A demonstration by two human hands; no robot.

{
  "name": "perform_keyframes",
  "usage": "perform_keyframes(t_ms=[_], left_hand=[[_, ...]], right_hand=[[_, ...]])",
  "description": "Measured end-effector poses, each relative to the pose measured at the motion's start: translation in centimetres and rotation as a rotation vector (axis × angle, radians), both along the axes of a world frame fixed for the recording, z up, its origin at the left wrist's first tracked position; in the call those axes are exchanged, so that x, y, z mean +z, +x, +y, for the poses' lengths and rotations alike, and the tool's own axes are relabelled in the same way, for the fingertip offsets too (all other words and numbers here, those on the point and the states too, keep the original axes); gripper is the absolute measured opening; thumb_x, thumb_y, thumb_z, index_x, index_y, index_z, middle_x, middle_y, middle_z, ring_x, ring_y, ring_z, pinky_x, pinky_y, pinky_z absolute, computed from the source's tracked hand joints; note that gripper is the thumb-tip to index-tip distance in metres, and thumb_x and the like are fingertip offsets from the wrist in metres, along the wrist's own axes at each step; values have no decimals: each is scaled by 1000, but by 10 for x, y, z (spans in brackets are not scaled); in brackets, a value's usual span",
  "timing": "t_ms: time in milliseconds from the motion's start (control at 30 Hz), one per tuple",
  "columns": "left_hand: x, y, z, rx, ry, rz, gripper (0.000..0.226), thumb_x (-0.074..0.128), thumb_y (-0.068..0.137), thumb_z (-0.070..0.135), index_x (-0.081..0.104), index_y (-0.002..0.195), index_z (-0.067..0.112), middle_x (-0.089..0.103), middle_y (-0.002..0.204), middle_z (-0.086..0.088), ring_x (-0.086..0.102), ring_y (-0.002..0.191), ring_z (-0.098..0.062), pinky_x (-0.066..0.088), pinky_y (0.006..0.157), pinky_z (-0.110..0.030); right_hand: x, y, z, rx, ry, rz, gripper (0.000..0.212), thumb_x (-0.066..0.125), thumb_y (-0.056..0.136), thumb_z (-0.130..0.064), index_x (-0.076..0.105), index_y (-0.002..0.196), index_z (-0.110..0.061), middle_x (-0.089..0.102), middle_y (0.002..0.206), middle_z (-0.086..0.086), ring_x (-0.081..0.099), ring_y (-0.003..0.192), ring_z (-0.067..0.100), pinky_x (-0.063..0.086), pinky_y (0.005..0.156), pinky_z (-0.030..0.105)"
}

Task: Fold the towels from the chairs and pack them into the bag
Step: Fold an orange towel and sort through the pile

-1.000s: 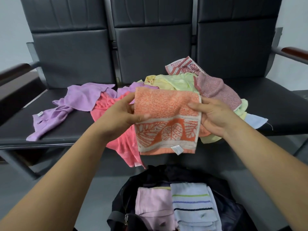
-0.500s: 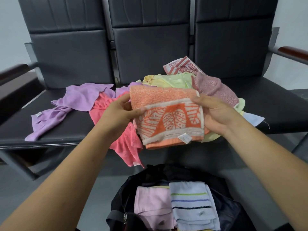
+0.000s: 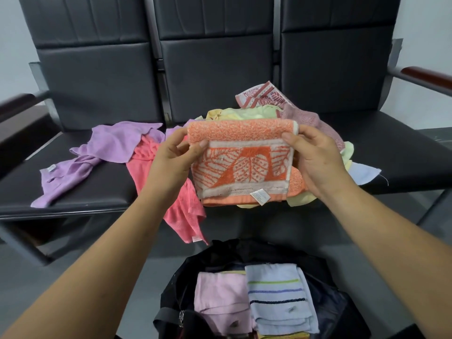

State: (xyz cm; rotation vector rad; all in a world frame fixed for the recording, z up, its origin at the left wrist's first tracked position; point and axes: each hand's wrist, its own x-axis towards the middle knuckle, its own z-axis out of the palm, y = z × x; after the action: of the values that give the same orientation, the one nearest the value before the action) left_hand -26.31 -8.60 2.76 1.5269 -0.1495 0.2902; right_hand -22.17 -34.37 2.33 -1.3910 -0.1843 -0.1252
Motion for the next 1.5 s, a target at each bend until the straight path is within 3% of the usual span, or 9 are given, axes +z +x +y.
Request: perform_keyframes(t_ms=[300,500,633,867,1000,1133,1300,1433,1500], left_hand=[[-49,0,-8,-139,270,214,45,64,99,24,47,139,33,77,104,-1,75,95,-25,61,82,-43],[-106,-17,-7,-162,251,494,42,58,100,6,45,137,21,69,106,-15,72,66,-7,55,51,-23],[-157,-26,6,-258,187,714,46,62,98,8,48,136,31,69,123,-13,74,99,-26,60,85,-52],[-259,-36,17,-205,196,963,61,65,94,0,44,144,29,70,119,-9,71,104,-30,60,85,-53],[-310,-42,34,-164,184,1037,72,67,91,-5,38,148,28,71,114,-10,71,102,-28,62,79,-46],[-354,-55,45,-108,252,1058,81,70,89,-1,30,154,26,69,118,-6,68,107,-25,57,93,-45],[-382,-77,57,-128,547,1035,85,72,90,19,20,157,29,63,132,-5,61,117,-25,45,97,-31],[-389,-77,73,-63,702,983,78,72,90,25,28,154,27,64,107,0,60,93,-18,44,82,-28],[-385,-78,73,-103,703,950,78,75,88,32,28,150,32,67,112,1,62,92,-16,48,78,-27]], right_hand=[[-63,4,-9,136,65,323,29,63,95,-9,66,124,-15,75,114,12,73,102,27,61,86,43],[-138,-13,-11,166,9,584,39,67,90,2,65,126,-12,75,113,16,74,99,30,61,84,44],[-180,-26,-14,176,-136,781,29,66,93,1,64,119,-12,77,96,12,75,87,27,60,73,42],[-265,-44,22,170,-230,953,43,63,91,11,57,127,-10,73,109,16,73,94,30,62,73,45],[-310,-51,40,242,-250,991,54,66,88,12,54,129,-21,73,111,12,73,98,29,62,83,47],[-359,-57,66,239,-403,965,59,70,85,10,53,134,-18,73,110,7,72,100,25,60,90,50],[-392,-74,87,254,-623,821,75,72,88,5,38,149,-20,66,125,5,64,102,15,47,63,10],[-408,-85,86,108,-719,738,70,75,87,-1,38,140,-29,66,122,7,66,101,21,50,68,23],[-410,-89,89,74,-681,713,68,78,85,-2,40,131,-34,64,120,6,66,101,22,49,66,21]])
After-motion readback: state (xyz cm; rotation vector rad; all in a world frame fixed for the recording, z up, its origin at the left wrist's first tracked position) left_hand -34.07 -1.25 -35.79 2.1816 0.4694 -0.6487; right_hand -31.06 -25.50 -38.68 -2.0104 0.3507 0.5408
